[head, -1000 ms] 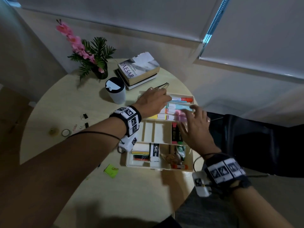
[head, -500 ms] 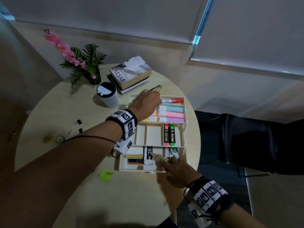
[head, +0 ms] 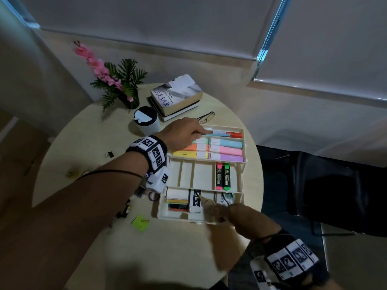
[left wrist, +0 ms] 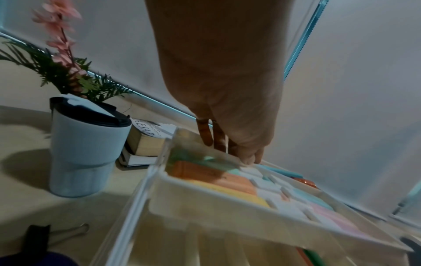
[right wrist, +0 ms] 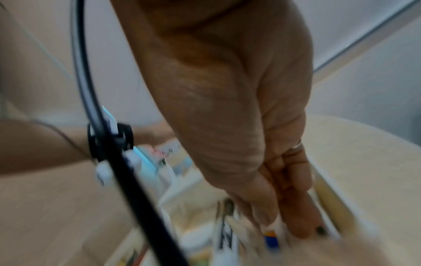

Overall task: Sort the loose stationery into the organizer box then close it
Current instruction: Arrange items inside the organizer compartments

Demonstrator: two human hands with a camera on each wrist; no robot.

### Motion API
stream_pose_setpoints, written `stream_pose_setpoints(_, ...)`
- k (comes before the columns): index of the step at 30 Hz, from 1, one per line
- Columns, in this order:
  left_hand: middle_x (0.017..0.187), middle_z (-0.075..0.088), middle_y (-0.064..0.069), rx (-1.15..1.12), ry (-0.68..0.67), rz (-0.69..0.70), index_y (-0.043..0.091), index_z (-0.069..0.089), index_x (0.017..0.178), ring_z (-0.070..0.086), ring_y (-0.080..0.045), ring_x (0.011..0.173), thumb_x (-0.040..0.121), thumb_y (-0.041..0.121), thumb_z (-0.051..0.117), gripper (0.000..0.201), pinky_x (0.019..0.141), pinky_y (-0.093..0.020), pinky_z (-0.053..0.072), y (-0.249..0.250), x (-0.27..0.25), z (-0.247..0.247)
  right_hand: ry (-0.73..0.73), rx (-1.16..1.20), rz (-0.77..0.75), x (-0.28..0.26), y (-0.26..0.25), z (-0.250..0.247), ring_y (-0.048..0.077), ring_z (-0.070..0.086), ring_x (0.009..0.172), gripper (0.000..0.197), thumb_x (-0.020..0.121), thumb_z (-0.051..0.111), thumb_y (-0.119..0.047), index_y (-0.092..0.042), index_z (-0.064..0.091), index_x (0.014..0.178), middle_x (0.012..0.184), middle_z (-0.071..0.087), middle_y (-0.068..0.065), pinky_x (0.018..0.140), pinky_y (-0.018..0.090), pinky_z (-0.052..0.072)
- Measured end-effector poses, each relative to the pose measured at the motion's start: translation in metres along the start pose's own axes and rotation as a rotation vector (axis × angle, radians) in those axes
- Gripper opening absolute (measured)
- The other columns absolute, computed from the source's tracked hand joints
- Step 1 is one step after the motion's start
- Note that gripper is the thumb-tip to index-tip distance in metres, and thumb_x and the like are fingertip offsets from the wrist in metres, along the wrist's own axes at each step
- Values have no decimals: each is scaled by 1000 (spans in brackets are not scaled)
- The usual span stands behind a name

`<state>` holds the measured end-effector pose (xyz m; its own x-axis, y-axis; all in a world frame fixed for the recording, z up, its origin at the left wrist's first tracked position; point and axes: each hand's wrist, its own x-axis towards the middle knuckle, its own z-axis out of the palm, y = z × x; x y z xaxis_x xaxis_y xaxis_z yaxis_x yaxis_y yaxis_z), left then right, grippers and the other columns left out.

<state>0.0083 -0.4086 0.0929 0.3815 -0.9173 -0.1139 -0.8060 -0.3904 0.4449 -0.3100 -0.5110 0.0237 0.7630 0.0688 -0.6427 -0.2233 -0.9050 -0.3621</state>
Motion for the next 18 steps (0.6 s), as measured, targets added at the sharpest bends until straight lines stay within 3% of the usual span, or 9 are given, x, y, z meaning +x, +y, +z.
stream_pose_setpoints(3,119,72,1,-16,46,3,24,72,128,66,-21,104,99,22,61,31,86,-42,56,2,-9,4,166,63,28,-8,-17,-24,21,68,103,29,99,54,-11,-30,68,116,113,71,-1,77,32,50)
stream_pose_setpoints(7,116,74,-1,-12,66,-5,20,74,122,66,-23,102,100,18,58,26,84,-40,55,1,-13,6,297,294,-151,12,-72,-30,8,57,80,13,104,53,-21,-23,59,115,93,62,-10,64,19,36)
stream_pose_setpoints(9,114,74,1,-38,55,-19,22,74,119,67,-22,100,100,18,58,25,81,-38,55,1,-13,6,271,346,-228,36,-90,-9,6,55,79,16,101,53,-17,-25,57,115,92,61,-10,67,21,40)
stream_pose_setpoints(13,116,74,5,-129,46,-95,27,75,117,67,-17,100,100,18,58,25,82,-33,55,-2,-10,4,294,317,-271,63,-110,12,22,66,92,20,99,55,-14,-18,69,113,105,73,6,82,33,52)
stream_pose_setpoints(16,120,73,3,-142,34,-106,26,74,121,66,-14,96,102,17,60,25,75,-25,48,-8,-8,4,326,235,-318,55,-111,-4,17,65,92,17,101,59,-21,-18,74,109,105,72,2,86,30,53)
stream_pose_setpoints(18,122,73,2,-150,30,-106,27,74,121,67,-15,93,102,16,60,26,74,-28,53,-11,-7,5,364,271,-282,44,-96,-38,11,63,86,16,100,59,-22,-20,74,105,101,72,-1,79,30,53)
